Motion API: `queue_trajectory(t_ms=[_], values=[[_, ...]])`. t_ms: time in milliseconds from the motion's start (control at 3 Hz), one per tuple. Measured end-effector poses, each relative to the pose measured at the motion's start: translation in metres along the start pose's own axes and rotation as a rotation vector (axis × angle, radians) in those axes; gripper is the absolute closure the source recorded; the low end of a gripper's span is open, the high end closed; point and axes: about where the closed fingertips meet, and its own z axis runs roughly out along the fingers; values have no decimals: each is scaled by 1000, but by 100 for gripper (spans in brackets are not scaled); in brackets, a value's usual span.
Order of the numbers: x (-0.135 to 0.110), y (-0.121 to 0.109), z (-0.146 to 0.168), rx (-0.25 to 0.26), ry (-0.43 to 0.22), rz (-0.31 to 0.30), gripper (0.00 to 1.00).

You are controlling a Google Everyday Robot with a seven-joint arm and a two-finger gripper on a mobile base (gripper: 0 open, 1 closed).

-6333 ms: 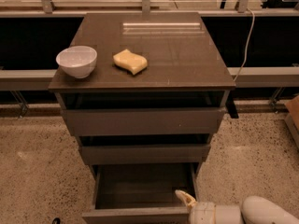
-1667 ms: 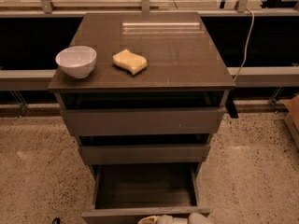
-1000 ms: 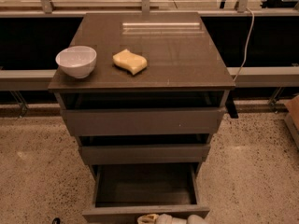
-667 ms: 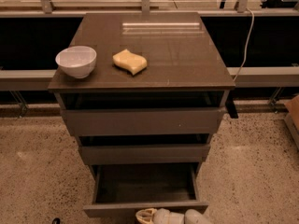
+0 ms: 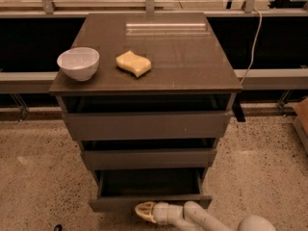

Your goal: Close bottom drawer

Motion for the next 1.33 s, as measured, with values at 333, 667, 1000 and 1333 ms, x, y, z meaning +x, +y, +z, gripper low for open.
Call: queue_trajectory(t_ms=[333, 667, 1000, 1333], values=[[-1, -3, 1, 0, -2, 0, 100], [-7, -35, 10, -6, -26, 0, 100], [-10, -55, 17, -10, -41, 6, 100], [-15, -77, 23, -12, -60, 9, 100]])
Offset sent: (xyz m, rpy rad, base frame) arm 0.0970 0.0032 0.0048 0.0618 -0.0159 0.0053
